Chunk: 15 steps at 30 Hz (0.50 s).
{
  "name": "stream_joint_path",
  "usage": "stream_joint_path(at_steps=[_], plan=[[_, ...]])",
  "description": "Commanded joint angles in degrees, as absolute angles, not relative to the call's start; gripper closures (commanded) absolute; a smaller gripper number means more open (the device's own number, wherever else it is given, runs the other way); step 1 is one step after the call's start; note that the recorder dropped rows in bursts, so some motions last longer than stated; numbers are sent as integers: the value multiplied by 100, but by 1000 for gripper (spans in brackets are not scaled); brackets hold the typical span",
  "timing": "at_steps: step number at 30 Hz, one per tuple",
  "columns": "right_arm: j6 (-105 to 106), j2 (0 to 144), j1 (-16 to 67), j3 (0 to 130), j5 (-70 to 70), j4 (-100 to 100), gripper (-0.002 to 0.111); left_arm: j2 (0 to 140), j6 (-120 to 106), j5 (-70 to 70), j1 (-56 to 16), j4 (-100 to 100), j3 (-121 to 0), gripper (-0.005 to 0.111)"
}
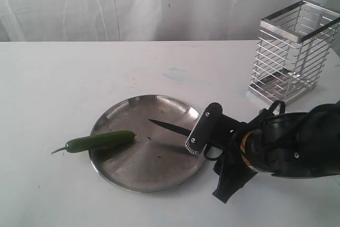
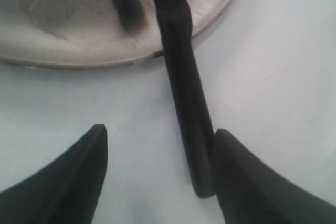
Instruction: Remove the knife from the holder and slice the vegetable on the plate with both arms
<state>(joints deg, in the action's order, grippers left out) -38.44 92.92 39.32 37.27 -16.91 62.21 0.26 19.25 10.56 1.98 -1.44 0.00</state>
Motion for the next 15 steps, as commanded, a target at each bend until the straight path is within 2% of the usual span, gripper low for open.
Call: stream_joint_path(at_steps=[1,15], plan=[[-3849,9534,3935,3757,-1644,6300,53,0,1918,1073,153,-123,0,107],[-3766,10151,3880,4112,-1810,6426,53,0,1918,1073,153,-123,0,107]])
